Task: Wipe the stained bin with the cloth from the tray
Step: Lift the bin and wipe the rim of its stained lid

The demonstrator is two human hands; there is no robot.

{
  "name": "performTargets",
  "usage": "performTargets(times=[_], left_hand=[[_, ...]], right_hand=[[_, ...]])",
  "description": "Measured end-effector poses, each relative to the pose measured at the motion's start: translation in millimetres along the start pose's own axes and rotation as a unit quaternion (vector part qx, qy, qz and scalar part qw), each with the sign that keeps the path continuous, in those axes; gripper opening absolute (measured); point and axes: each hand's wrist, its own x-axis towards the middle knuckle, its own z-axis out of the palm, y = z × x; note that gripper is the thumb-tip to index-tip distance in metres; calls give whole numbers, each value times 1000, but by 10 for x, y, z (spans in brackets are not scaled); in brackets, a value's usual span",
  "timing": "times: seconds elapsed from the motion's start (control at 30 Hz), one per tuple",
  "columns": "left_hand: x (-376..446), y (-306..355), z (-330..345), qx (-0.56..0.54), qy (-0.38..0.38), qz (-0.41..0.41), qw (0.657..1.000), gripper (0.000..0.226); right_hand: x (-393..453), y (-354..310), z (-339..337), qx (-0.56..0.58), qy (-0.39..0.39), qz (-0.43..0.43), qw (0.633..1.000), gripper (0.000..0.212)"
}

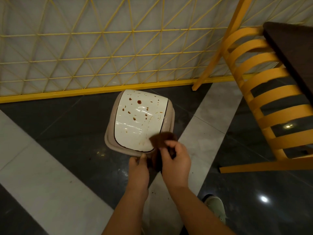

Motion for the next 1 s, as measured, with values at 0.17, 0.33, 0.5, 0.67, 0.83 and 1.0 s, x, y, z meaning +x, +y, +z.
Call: performTargets(times=[0.17, 0.33, 0.5, 0.67, 0.83, 1.0], left_hand=[[1, 34, 48, 0, 3, 1, 1000, 33], [43, -21, 35, -18, 11, -5, 1000, 17], [7, 13, -82, -9, 97, 20, 995, 24], [-49, -37, -170, -16, 118, 27, 992, 25], [-123, -36, -90, 18, 103, 19, 994, 18], [-75, -42, -94, 20, 95, 31, 995, 18]], right_hand=[[218, -220, 5, 49, 6, -1, 999, 21], [-267, 217, 22, -35, -59, 44, 997, 40], [-257, 296, 15, 11, 10, 166, 986, 23], [-318, 245, 67, 37, 19, 210, 977, 25], [-374, 132, 275, 74, 12, 232, 970, 14], [332, 127, 100, 83, 71, 294, 949, 12]])
